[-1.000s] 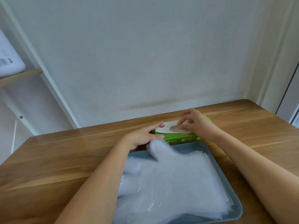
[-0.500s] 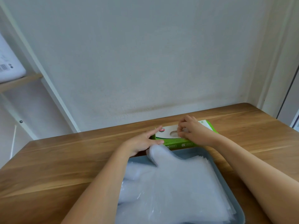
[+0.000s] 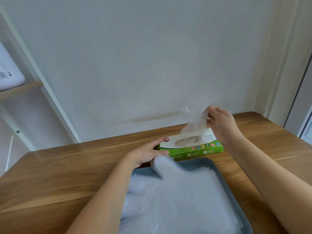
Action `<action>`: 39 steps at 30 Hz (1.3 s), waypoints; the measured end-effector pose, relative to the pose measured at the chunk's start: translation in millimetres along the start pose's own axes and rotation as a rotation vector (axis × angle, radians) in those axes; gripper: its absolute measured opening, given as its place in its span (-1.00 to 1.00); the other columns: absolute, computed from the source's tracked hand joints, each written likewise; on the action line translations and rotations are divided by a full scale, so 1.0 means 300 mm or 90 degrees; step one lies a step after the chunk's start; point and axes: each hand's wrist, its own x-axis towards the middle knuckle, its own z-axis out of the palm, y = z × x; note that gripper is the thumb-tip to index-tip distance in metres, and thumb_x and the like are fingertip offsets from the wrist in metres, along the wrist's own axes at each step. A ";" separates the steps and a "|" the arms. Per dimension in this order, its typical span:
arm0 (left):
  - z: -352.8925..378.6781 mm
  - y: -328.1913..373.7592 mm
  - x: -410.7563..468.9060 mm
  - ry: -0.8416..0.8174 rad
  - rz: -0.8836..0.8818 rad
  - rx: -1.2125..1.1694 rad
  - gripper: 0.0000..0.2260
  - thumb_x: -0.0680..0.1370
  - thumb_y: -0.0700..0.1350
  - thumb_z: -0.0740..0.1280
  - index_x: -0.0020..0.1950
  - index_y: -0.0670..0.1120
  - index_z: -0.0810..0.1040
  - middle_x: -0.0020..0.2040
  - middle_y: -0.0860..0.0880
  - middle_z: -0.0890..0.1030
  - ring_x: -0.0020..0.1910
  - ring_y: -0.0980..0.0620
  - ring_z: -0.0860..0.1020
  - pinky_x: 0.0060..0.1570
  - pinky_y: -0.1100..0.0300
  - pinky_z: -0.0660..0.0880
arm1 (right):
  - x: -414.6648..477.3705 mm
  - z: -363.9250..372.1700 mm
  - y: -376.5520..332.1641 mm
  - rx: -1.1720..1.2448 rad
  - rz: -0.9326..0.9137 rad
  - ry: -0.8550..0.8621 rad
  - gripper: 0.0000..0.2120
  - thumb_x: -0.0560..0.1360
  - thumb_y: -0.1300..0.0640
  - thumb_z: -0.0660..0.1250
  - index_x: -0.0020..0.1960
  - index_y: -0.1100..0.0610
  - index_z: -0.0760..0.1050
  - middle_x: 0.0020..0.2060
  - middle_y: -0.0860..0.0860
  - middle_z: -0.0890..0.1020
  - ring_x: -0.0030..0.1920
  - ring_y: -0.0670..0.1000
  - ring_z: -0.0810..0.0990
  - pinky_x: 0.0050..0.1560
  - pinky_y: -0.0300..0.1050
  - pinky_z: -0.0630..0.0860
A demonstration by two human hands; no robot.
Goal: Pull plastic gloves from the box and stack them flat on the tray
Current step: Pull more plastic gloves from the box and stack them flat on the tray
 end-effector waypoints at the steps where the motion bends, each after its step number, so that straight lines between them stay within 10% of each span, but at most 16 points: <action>1: 0.000 -0.004 0.001 -0.003 -0.002 -0.008 -0.39 0.48 0.01 0.45 0.46 0.26 0.28 0.51 0.16 0.25 0.50 0.10 0.18 0.51 0.06 0.12 | -0.002 0.011 -0.036 0.044 -0.020 -0.023 -0.73 0.64 0.19 0.12 -0.17 0.18 0.49 -0.27 0.01 0.58 -0.18 -0.03 0.56 -0.03 -0.12 0.50; 7: -0.022 0.061 -0.032 0.064 0.003 0.021 -0.54 0.57 0.02 0.33 0.47 0.04 0.36 0.47 0.12 0.33 0.44 0.14 0.26 0.36 0.25 0.16 | -0.100 0.094 -0.258 0.068 -0.009 -0.225 -0.83 0.59 0.23 0.16 -0.13 0.20 0.47 -0.31 0.03 0.56 -0.32 -0.07 0.56 -0.23 -0.24 0.56; 10: -0.041 0.140 -0.112 0.171 0.059 -0.116 -0.41 0.46 0.31 0.19 0.39 0.01 0.44 0.34 0.17 0.43 0.42 0.16 0.28 0.39 0.17 0.12 | -0.165 0.116 -0.272 -0.028 0.061 -0.288 -0.80 0.59 0.22 0.17 -0.15 0.21 0.50 -0.38 0.02 0.59 -0.41 -0.09 0.56 -0.38 -0.27 0.52; 14: -0.012 0.225 -0.231 0.063 0.133 -0.345 -0.19 0.22 0.54 0.24 0.24 -0.01 0.55 0.24 -0.02 0.59 0.34 -0.02 0.46 0.46 -0.13 0.17 | -0.221 0.165 -0.243 -0.147 0.067 -0.373 -0.80 0.56 0.19 0.23 -0.22 0.15 0.49 -0.41 -0.03 0.56 -0.42 -0.12 0.52 -0.39 -0.32 0.44; 19: 0.082 0.226 -0.370 0.029 0.231 -0.333 -0.36 0.34 0.35 0.41 0.12 -0.16 0.63 0.11 -0.17 0.62 0.25 -0.18 0.52 0.30 -0.02 0.39 | -0.292 0.246 -0.180 -0.277 0.046 -0.428 -0.83 0.58 0.18 0.26 -0.18 0.15 0.51 -0.32 0.05 0.57 -0.36 -0.07 0.50 -0.34 -0.30 0.43; 24: 0.127 0.189 -0.450 0.141 0.233 -0.386 -0.79 0.41 0.01 0.46 -0.40 -0.02 0.59 -0.49 0.03 0.51 -0.48 0.15 0.47 -0.39 0.33 0.41 | -0.394 0.247 -0.145 -0.232 0.058 -0.413 -0.86 0.53 0.08 0.34 -0.13 0.13 0.54 -0.25 0.14 0.54 -0.24 0.08 0.44 -0.23 -0.08 0.37; 29: 0.128 0.148 -0.478 0.232 0.193 -0.510 -0.76 0.41 -0.01 0.42 -0.39 -0.06 0.49 -0.45 0.00 0.38 -0.50 0.11 0.34 -0.48 0.29 0.26 | -0.440 0.182 -0.104 -0.234 0.105 -0.459 -0.32 0.25 -0.39 0.41 0.17 0.06 0.50 0.03 0.13 0.59 -0.12 0.15 0.50 -0.13 -0.02 0.44; 33: 0.098 0.117 -0.482 0.273 0.164 -0.560 -0.72 0.39 0.03 0.42 -0.44 -0.06 0.45 -0.47 -0.03 0.40 -0.50 0.07 0.33 -0.45 0.25 0.21 | -0.464 0.118 -0.125 -0.282 0.042 -0.601 -0.18 0.25 -0.09 0.59 0.42 -0.14 0.29 0.39 -0.09 0.39 0.31 0.01 0.47 0.24 -0.07 0.47; 39: 0.061 0.098 -0.496 0.272 0.132 -0.638 -0.34 0.09 0.20 0.65 -0.02 -0.10 0.46 -0.21 -0.11 0.39 -0.18 -0.05 0.35 -0.18 0.12 0.25 | -0.547 0.143 -0.161 -0.572 -0.165 -0.556 -0.22 0.42 0.25 0.47 0.33 -0.44 0.22 0.35 -0.40 0.22 0.21 -0.22 0.47 0.14 -0.31 0.49</action>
